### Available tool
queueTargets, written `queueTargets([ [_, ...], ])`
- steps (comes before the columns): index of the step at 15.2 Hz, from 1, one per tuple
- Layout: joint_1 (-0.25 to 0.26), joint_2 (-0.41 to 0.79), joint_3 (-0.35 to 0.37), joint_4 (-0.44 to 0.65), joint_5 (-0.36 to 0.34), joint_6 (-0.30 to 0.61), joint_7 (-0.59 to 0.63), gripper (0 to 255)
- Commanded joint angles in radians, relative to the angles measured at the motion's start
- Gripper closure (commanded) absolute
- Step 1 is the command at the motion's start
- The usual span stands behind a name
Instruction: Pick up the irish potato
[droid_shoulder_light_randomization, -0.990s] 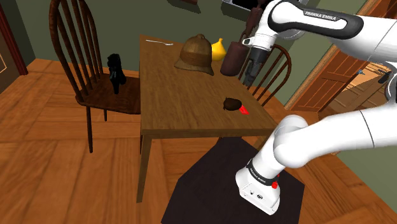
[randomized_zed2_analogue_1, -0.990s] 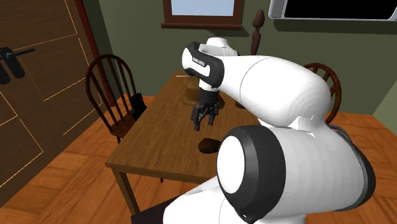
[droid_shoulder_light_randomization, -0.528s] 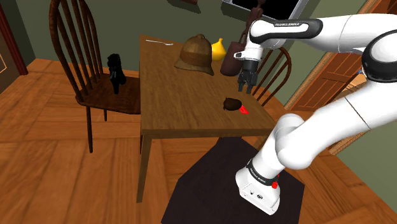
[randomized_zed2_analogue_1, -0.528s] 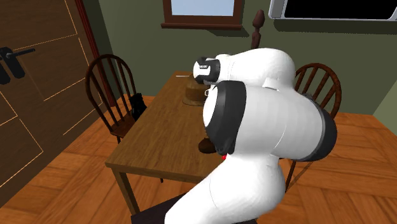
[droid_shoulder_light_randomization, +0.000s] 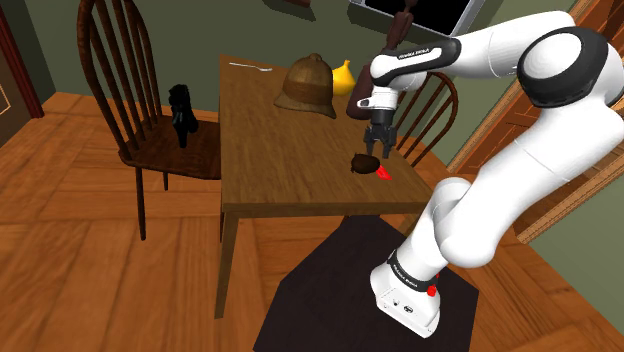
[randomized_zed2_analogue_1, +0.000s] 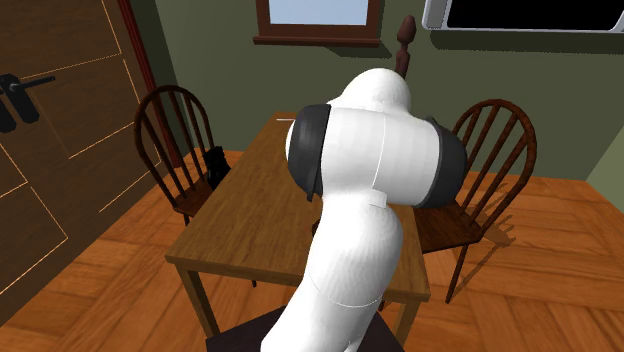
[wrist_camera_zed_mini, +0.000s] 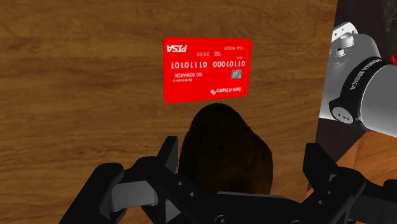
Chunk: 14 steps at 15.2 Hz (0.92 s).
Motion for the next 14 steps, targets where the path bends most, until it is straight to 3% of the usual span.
queueTargets([
  [1,0.002,0.022,-0.009,-0.016,0.009,0.032,-0.014,0],
  [5,0.004,0.038,-0.015,-0.028,0.017,0.055,-0.023,0],
  [6,0.003,0.038,-0.015,-0.027,0.017,0.054,-0.023,255],
  [14,0.004,0.037,-0.014,-0.028,0.016,0.055,-0.022,255],
])
